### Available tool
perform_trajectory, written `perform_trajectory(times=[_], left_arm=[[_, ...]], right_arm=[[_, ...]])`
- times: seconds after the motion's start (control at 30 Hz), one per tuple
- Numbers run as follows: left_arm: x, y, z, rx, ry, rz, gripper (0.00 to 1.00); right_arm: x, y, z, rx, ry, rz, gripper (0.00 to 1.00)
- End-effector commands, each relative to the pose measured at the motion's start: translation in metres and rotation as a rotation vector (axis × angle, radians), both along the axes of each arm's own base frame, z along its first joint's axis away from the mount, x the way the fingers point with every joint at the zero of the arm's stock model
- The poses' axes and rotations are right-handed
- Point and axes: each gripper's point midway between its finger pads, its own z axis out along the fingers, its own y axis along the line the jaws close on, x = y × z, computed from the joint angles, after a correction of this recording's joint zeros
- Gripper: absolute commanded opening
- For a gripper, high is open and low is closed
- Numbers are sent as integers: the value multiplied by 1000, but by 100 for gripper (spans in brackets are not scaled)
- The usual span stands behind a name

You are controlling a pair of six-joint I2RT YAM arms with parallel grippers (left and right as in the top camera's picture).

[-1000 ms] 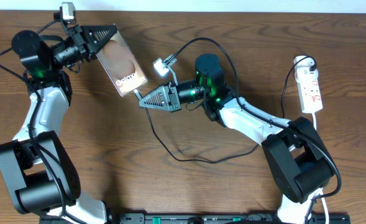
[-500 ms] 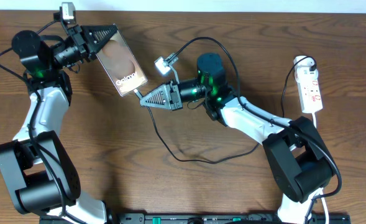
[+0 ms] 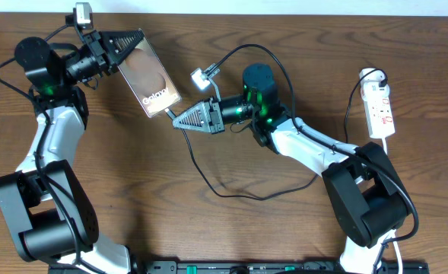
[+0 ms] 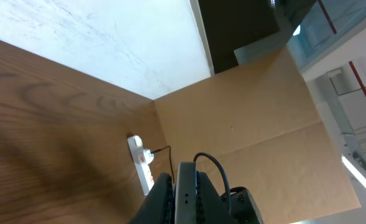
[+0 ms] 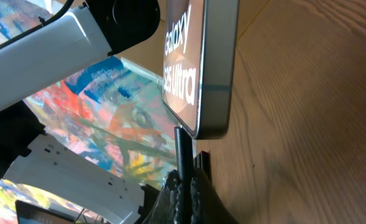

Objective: Plug charger to phone and switch on socket

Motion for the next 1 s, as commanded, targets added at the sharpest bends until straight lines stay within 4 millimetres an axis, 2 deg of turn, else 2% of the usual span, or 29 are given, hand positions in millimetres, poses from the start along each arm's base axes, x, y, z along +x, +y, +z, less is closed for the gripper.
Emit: perform_trajectory(times=[0.0, 0.17, 0.43, 0.7, 0.77, 0.8, 0.83, 0.9, 0.97], left_arm=[[-9, -8, 17, 22, -54, -45, 7], [-9, -8, 17, 23, -55, -45, 7], [-13, -12, 16, 29, -57, -75, 7], [-18, -14, 15, 34, -56, -105, 7], [-18, -14, 15, 34, -56, -104, 8], [-18, -14, 15, 34, -57, -103, 7], [-18, -14, 15, 34, -56, -102, 7], [-17, -13, 15, 34, -57, -100, 8], [-17, -13, 15, 34, -57, -98, 7]], right_arm=[[17, 3, 0, -6, 18, -88, 1], [22, 8, 0, -14, 59, -136, 1], [25, 9, 22, 62, 9, -149, 1], [26, 7, 23, 62, 14, -154, 1], [26, 7, 22, 62, 14, -153, 14], [26, 7, 22, 62, 14, -153, 28], [26, 7, 22, 62, 14, -152, 48], [25, 7, 22, 62, 14, -147, 99], [24, 7, 22, 61, 14, -138, 99]])
